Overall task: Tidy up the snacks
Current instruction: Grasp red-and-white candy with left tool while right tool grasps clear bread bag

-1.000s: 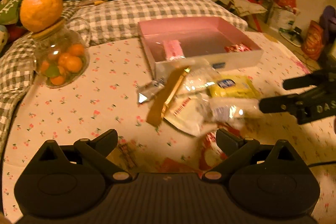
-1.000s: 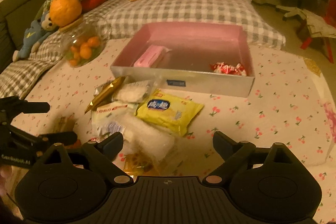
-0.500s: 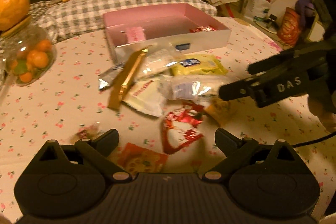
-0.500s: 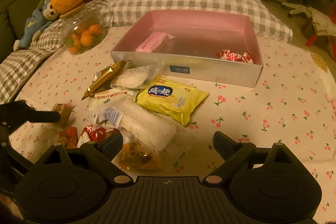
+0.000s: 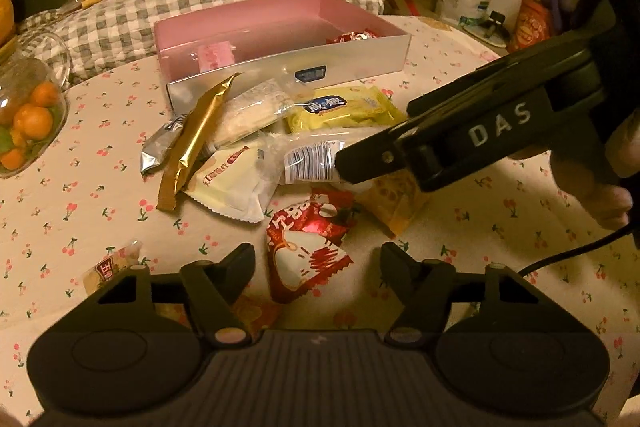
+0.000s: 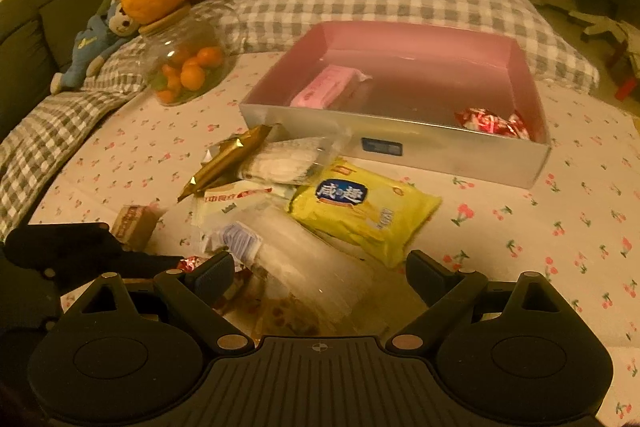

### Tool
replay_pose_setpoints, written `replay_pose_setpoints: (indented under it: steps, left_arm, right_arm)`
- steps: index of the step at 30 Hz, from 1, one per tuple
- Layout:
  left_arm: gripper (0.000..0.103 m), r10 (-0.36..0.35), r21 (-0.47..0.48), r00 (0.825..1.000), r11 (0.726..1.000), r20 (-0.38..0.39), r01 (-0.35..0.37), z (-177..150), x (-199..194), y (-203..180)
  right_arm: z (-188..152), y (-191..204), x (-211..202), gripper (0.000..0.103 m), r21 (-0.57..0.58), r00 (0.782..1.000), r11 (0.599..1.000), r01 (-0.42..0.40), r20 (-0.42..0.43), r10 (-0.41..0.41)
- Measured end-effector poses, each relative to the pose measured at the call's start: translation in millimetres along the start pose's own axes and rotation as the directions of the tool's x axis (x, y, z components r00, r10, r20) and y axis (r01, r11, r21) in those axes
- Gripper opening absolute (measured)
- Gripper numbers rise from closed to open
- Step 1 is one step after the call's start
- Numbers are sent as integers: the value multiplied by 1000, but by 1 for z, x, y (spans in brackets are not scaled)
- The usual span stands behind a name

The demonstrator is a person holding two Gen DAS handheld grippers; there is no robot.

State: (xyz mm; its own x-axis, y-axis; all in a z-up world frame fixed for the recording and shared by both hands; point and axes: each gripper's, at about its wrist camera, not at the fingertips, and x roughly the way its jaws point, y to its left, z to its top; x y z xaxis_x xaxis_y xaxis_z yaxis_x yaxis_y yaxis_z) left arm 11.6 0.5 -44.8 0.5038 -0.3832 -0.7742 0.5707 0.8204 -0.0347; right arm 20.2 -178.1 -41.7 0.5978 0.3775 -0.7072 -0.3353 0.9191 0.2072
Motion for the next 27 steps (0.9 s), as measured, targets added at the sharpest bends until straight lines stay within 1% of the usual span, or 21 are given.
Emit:
replay_pose_setpoints:
  steps: [4,9,12,14,16,17,19,21,25,27]
  left_arm:
    - [56,0,-13,1000,1000,4,0,2,1,1]
    - [50,-1,-25,1000,1000,1,1,5,3,2]
    - [40,11,-35,1000,999,-3,-11,5,4,4]
    - [38,15,-47,1000,999,-5,-15,5,3,6]
    - [38,22,-60,1000,998,-6,-22,5,2,8]
    - [38,28,-66,1000,997,-8,-29,6,1,9]
    - [38,40,-78,999,996,-12,-41,5,0,11]
    - [38,46,-92,999,995,-14,-47,5,0,14]
    - [38,57,-108,998,992,-20,-59,5,-2,17]
    - [38,62,-116,998,991,-21,-64,6,-2,18]
  right_arm:
    - [2,3,6,94,-13,1000,1000,20,1,-20]
    - [5,4,10,94,-28,999,999,37,9,-36]
    - [5,4,11,94,-37,999,998,48,11,-47]
    - [5,5,10,92,-42,999,998,52,18,-51]
    - [4,6,10,84,-51,999,998,45,19,-44]
    - [4,7,9,82,-53,999,998,42,18,-41]
    - [3,8,8,67,-59,999,998,32,15,-31]
    - [3,9,7,60,-63,1000,998,20,3,-20]
    - [2,12,7,54,-64,999,998,22,-42,-25]
    - [3,13,8,52,-42,995,999,14,-95,-18]
